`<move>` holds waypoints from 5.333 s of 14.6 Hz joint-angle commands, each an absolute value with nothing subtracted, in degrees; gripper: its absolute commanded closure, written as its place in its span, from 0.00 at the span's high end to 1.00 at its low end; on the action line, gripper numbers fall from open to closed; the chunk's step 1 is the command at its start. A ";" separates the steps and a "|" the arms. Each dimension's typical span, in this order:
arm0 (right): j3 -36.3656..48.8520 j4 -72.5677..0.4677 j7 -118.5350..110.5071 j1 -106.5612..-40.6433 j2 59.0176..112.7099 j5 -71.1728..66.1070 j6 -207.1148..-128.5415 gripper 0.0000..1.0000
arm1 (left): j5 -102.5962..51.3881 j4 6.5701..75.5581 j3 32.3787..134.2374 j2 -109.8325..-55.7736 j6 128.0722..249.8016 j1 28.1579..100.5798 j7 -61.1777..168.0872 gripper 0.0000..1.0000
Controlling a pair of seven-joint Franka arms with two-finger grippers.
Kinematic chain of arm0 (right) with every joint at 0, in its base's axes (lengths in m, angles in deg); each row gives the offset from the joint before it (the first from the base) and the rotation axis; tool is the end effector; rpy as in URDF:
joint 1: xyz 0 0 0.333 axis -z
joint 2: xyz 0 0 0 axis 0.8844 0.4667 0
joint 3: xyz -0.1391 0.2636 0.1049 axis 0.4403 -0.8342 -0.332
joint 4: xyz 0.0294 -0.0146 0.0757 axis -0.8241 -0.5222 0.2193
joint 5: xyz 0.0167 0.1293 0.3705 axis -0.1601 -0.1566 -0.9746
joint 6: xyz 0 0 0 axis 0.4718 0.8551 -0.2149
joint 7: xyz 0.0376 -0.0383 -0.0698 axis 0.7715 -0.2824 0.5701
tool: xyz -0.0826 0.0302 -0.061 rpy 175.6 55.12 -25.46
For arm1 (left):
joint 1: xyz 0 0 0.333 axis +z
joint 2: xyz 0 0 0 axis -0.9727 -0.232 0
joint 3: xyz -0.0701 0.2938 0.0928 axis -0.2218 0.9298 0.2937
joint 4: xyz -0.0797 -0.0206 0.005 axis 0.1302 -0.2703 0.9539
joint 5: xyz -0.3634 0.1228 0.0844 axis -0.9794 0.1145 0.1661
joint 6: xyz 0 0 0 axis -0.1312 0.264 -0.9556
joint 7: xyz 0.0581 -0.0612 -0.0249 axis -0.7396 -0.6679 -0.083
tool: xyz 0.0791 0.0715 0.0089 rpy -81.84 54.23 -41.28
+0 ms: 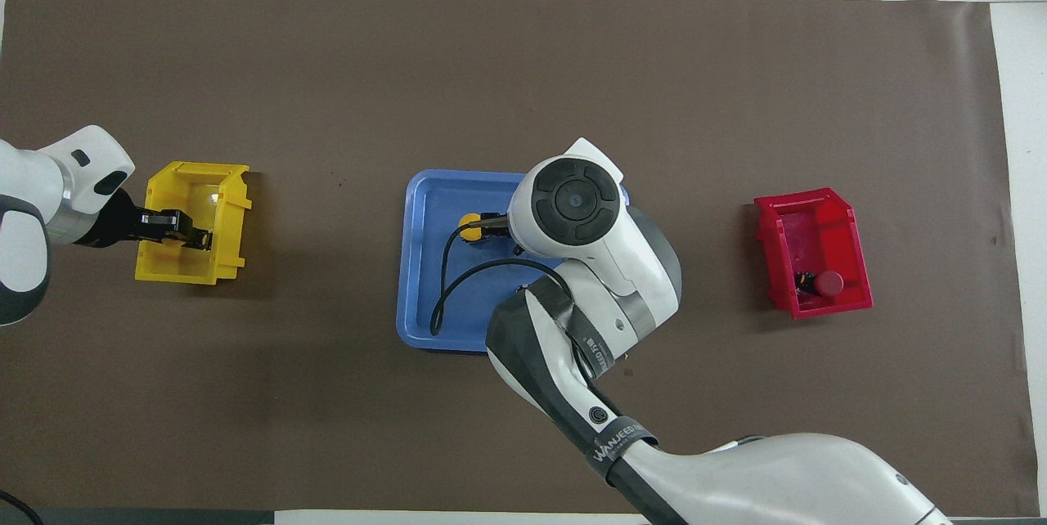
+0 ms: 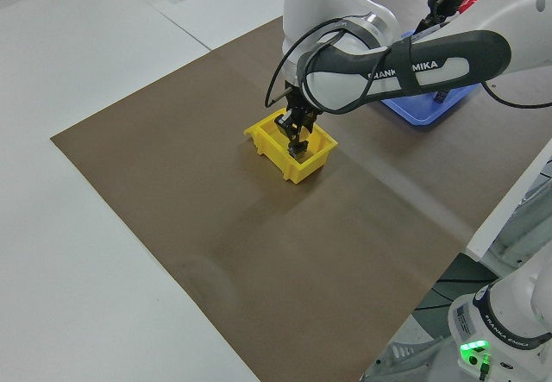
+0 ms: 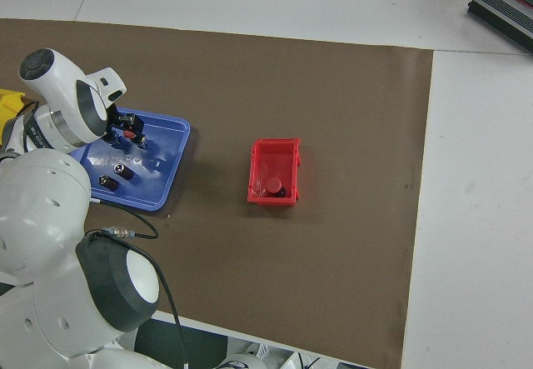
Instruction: Sort red and yellow buttons by color
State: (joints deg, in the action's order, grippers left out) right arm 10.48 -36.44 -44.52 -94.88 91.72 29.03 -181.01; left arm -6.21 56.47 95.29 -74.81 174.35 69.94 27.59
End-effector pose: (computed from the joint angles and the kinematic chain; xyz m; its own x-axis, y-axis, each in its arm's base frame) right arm 0.5301 0.3769 0.3476 0.9951 0.0604 0.0780 0.0648 -0.9964 -0.0550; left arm 0.5331 0.0171 0.3732 0.9958 -0.0844 -0.0355 -0.0812 -0.9931 0.0844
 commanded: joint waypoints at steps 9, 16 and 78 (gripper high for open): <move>10.81 -37.07 -45.67 -94.26 91.70 31.04 -183.56 0.59 | -6.44 58.70 94.77 -73.80 176.06 70.70 26.59 0.58; 11.16 -33.39 -45.94 -94.00 91.62 31.04 -181.20 0.17 | -5.83 50.90 94.77 -74.15 165.91 70.52 26.67 0.78; 12.39 -17.11 -7.18 -56.29 72.98 28.85 -133.02 1.00 | -2.31 30.19 98.64 -83.82 157.92 59.87 35.31 0.01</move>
